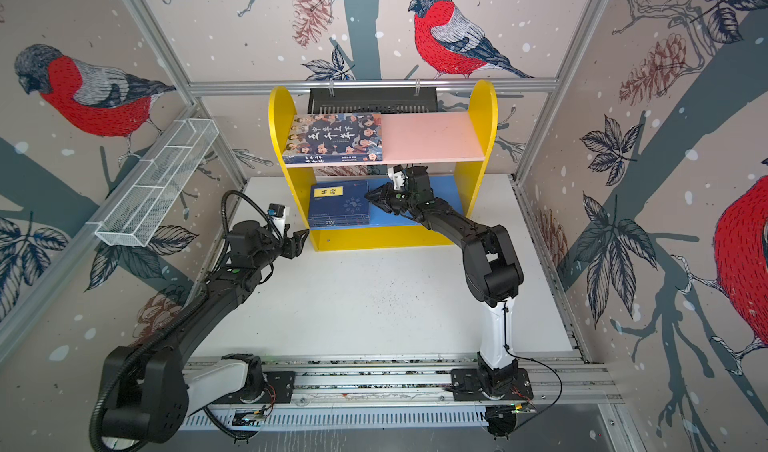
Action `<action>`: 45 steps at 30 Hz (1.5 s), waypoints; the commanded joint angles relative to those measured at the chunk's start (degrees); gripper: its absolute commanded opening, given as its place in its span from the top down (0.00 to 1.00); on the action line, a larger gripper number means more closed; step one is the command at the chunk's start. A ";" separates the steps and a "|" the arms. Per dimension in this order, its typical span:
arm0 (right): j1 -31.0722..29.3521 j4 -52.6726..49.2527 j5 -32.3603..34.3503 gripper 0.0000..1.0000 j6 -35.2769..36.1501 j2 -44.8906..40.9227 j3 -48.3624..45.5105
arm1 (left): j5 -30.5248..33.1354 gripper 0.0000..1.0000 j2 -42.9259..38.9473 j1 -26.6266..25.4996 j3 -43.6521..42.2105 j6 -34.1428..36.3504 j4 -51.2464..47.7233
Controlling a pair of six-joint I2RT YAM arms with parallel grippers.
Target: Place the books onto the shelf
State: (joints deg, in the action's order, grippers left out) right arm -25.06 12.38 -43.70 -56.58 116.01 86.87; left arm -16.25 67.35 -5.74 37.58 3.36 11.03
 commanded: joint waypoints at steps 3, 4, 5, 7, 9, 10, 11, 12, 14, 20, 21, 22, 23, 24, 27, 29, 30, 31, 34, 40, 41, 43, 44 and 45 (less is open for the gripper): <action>0.12 -0.08 0.74 0.64 1.77 -1.12 -0.42 | 0.81 0.32 0.02 0.02 0.73 -0.87 1.91; 0.22 -0.08 0.82 0.63 1.78 -1.34 -0.62 | 0.77 0.32 -0.03 0.01 0.82 -1.11 1.20; 0.29 0.08 0.98 0.62 1.79 -1.69 -0.83 | 0.75 0.32 -0.10 0.00 0.89 -1.45 0.27; 0.50 0.35 1.26 0.60 1.80 -2.47 -1.46 | 1.85 0.32 -0.23 0.02 1.21 -2.85 -1.92; 0.68 0.52 1.50 0.58 1.77 -3.33 -2.11 | 2.84 0.33 -0.40 0.01 1.89 -4.13 -4.99; 0.74 0.54 1.67 0.58 1.82 -3.86 -2.54 | 3.04 0.33 -0.52 0.02 2.54 -4.37 -7.17; 0.79 0.58 1.81 0.57 1.74 -4.46 -3.11 | 3.24 0.33 -0.51 0.02 3.11 -5.16 -9.26; 0.84 0.69 2.07 0.56 1.86 -5.05 -3.68 | 3.31 0.33 -0.69 -0.02 3.45 -5.47 -10.77; 1.15 0.53 3.00 0.55 2.29 -6.70 -5.20 | 3.29 0.32 -1.09 0.02 3.97 -6.11 -13.87; 1.51 0.36 4.76 0.53 3.44 -11.95 -10.09 | 2.98 0.27 -1.91 0.08 4.52 -7.92 -19.92; 1.50 0.57 5.03 0.52 3.56 -12.98 -11.17 | 3.03 0.26 -2.03 0.19 4.61 -8.23 -20.51; 1.50 0.79 5.44 0.52 3.68 -14.15 -12.60 | 2.99 0.25 -2.15 0.20 4.60 -8.48 -20.90; 1.57 0.59 5.94 0.52 3.88 -15.37 -13.78 | 3.14 0.23 -2.33 0.28 4.53 -8.64 -21.12; 1.59 0.33 6.21 0.52 4.18 -16.26 -14.60 | 3.24 0.22 -2.55 0.29 4.41 -8.67 -21.21; 1.38 -0.72 6.89 0.52 5.13 -19.33 -17.45 | 3.74 0.17 -3.01 0.37 4.60 -8.74 -22.37; 0.72 -1.31 7.86 0.51 6.02 -21.86 -20.15 | 4.48 0.13 -3.32 0.62 4.61 -8.71 -23.02; 0.38 -2.03 8.41 0.51 6.57 -22.93 -21.13 | 4.72 0.12 -3.56 0.87 4.40 -8.86 -23.14; -0.05 -3.23 9.07 0.51 7.45 -24.11 -22.15 | 4.66 0.10 -3.84 1.28 4.14 -8.92 -23.17; -1.61 -7.87 12.24 0.50 11.14 -28.23 -24.75 | 4.77 0.03 -4.66 2.45 3.26 -9.07 -23.82; -8.41 -13.34 30.31 0.43 18.43 -40.17 -31.58 | 3.55 0.03 -5.46 5.38 1.25 -9.24 -23.82; -8.88 -13.44 32.56 0.42 18.95 -41.82 -32.64 | 3.99 0.03 -5.55 5.48 0.97 -9.37 -23.44; -9.22 -13.46 36.54 0.39 20.07 -45.25 -35.00 | 5.14 0.03 -5.38 5.73 0.44 -10.02 -22.82; -9.44 -12.93 38.69 0.38 20.75 -46.92 -36.23 | 5.26 0.03 -5.16 5.87 0.46 -10.35 -22.68; -9.72 -11.78 41.15 0.36 21.02 -48.76 -38.16 | 5.03 0.03 -5.15 6.07 0.34 -10.81 -22.51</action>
State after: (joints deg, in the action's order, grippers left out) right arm -34.15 0.03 -12.47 -39.07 70.13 50.85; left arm -11.88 62.17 -0.14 38.20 -6.24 -12.62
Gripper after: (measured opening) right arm 0.635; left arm 0.970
